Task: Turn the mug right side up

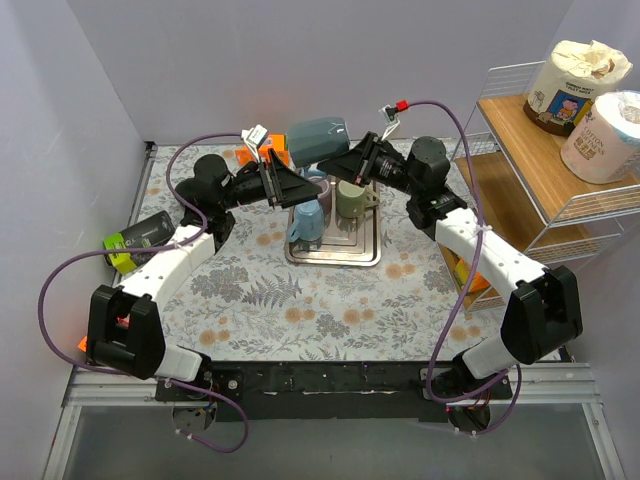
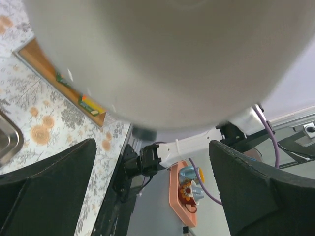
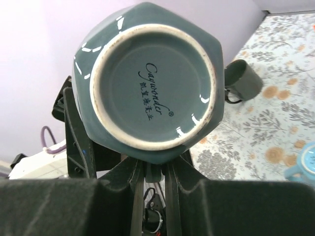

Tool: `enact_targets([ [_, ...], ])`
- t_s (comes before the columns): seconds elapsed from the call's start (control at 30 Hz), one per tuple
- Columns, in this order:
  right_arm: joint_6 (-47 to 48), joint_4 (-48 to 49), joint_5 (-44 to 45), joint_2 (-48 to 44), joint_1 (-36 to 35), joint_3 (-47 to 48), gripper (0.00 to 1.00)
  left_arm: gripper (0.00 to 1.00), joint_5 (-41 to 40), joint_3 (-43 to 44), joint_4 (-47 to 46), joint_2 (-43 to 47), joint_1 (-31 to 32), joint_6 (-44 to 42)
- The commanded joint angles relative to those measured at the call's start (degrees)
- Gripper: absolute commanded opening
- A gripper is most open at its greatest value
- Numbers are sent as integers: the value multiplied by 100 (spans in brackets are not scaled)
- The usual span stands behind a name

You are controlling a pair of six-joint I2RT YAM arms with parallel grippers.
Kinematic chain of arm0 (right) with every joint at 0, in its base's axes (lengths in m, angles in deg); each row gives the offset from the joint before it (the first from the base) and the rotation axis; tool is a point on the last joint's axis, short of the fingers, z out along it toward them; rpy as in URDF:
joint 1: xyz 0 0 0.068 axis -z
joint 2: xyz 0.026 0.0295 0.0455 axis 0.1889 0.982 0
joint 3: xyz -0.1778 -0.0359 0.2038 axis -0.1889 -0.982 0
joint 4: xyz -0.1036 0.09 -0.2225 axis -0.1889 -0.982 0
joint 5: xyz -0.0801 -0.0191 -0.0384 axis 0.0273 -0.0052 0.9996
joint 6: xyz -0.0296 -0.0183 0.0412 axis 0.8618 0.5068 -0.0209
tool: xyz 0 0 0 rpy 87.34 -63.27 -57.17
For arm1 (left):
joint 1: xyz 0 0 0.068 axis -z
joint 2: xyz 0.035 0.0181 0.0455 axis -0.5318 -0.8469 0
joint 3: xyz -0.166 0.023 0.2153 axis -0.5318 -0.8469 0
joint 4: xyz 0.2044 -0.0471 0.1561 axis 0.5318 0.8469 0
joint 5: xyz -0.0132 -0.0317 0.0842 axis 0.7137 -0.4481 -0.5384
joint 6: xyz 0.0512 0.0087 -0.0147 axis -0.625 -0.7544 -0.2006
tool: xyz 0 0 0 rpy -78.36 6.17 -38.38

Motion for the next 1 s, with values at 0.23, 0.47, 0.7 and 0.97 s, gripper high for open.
enact_targets([
  [0.23,-825,1780,129,-268,-214,-357,1,81,-1118,-448,-2172,-26,187,1257],
  [0.47,-869,1825,270,-356,-232,-524,1,63,-1189,-528,-2147,0,204,1275],
  [0.7,-860,1938,305,-312,-249,-603,1,43,-1171,-510,-2200,-43,213,1319],
  [0.97,-904,2062,296,-268,-276,-656,1,22,-1189,-519,-2226,-61,222,1337],
])
